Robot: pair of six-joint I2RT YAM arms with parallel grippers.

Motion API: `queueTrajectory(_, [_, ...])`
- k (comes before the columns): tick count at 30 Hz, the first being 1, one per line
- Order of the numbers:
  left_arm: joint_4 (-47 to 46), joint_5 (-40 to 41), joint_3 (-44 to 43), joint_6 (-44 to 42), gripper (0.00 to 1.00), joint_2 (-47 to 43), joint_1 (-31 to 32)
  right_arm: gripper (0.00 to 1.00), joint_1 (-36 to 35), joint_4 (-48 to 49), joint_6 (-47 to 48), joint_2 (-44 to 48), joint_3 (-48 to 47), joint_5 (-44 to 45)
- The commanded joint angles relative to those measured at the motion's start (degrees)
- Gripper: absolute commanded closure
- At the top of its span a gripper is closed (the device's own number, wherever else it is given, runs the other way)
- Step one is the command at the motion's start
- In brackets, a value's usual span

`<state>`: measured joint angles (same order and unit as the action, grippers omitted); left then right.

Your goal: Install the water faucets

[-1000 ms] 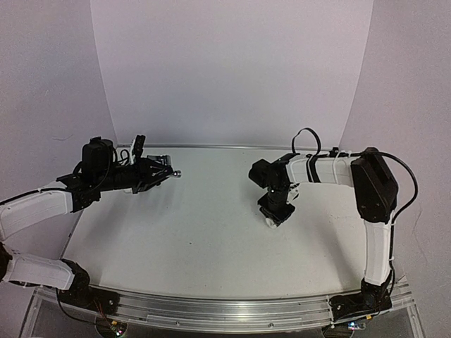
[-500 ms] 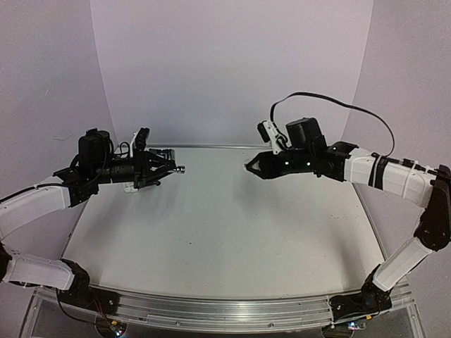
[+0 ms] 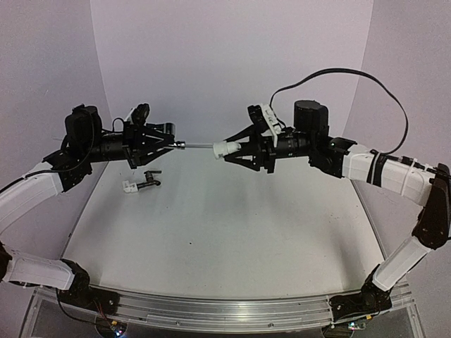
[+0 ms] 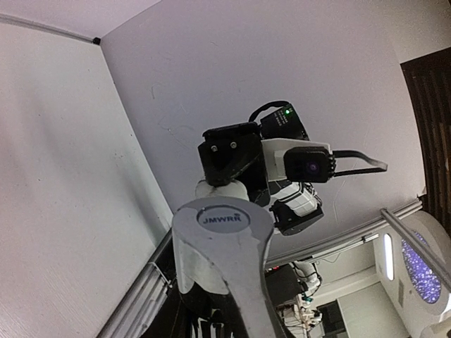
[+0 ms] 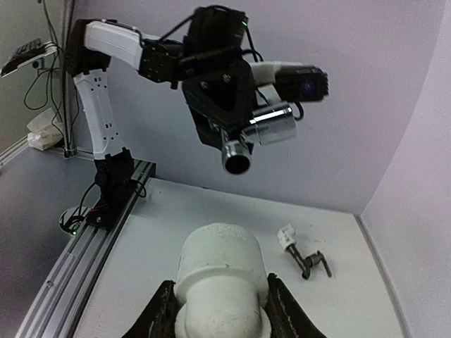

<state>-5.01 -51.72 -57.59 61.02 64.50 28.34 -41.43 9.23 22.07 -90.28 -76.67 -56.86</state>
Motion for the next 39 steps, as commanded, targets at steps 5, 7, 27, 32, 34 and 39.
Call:
queueTrajectory(5, [-3.2,-1.1,-6.1,9.5,1.00,-2.1,0.7,1.00,-1.7,21.7,9.6,-4.7,-5.1,-10.6])
queueTrajectory(7, [-3.3,-0.2,-6.9,10.9,1.00,-2.2,1.3,1.00,-2.1,25.7,9.3,-6.8,-6.4,-10.4])
queueTrajectory(27, [-3.6,5.1,-6.1,12.1,1.00,-4.9,4.1,1.00,-5.4,44.7,-1.2,-15.7,-12.7,-7.5])
queueTrajectory(32, [-3.6,5.2,-6.1,11.9,1.00,-5.2,4.1,1.00,-5.9,44.5,-2.7,-16.4,-14.5,-9.4])
queueTrajectory(34, [-3.6,5.3,-6.2,11.8,1.00,-5.0,4.1,1.00,-6.2,42.6,-2.4,-16.9,-15.8,-9.9])
queueTrajectory(39, [-3.7,5.2,-6.3,11.5,1.00,-5.1,4.3,1.00,-6.5,39.5,-1.0,-18.3,-17.3,-8.4])
